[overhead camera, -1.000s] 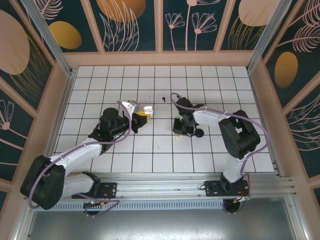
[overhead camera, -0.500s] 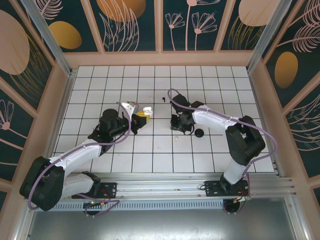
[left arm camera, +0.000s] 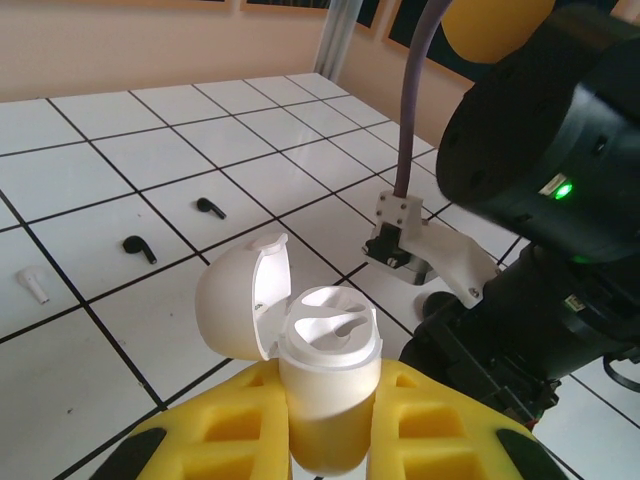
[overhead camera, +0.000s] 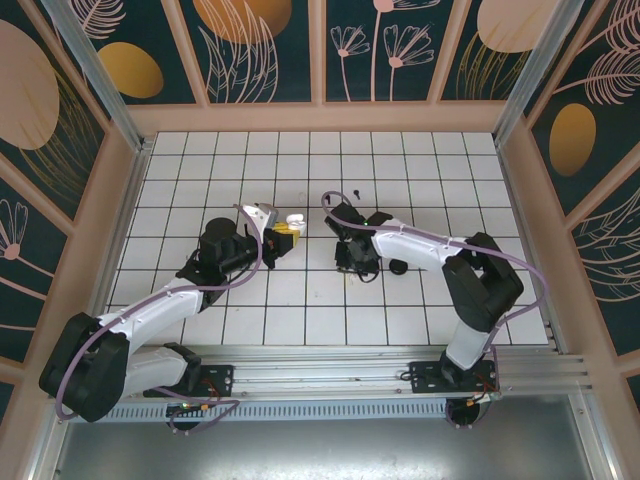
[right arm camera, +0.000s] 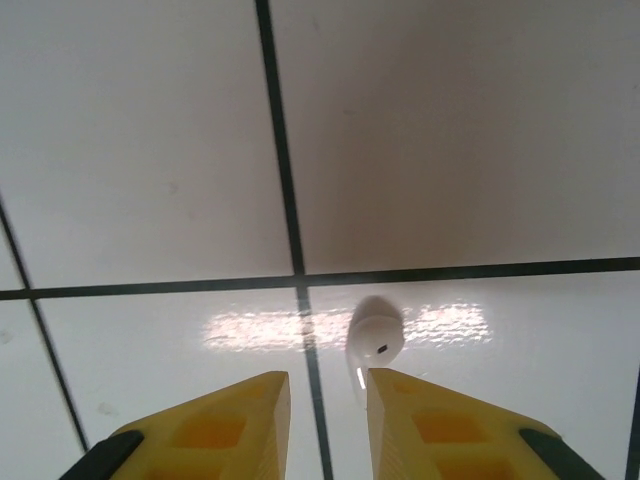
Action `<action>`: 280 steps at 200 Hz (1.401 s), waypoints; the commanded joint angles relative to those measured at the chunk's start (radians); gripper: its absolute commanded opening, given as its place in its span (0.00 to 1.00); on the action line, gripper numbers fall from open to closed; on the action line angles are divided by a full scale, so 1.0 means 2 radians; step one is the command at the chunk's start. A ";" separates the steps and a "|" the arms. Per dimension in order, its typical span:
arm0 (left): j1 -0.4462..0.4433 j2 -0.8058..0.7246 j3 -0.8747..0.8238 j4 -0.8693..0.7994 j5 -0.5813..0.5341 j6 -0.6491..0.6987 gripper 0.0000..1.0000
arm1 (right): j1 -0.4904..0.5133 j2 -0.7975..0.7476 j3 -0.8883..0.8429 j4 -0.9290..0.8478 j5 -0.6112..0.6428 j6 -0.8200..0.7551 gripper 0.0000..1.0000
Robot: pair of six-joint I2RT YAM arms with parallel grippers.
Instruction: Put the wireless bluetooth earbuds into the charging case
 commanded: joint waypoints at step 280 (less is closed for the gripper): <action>-0.002 0.011 0.019 0.013 0.090 0.039 0.14 | -0.009 -0.149 -0.017 0.098 0.000 -0.091 0.04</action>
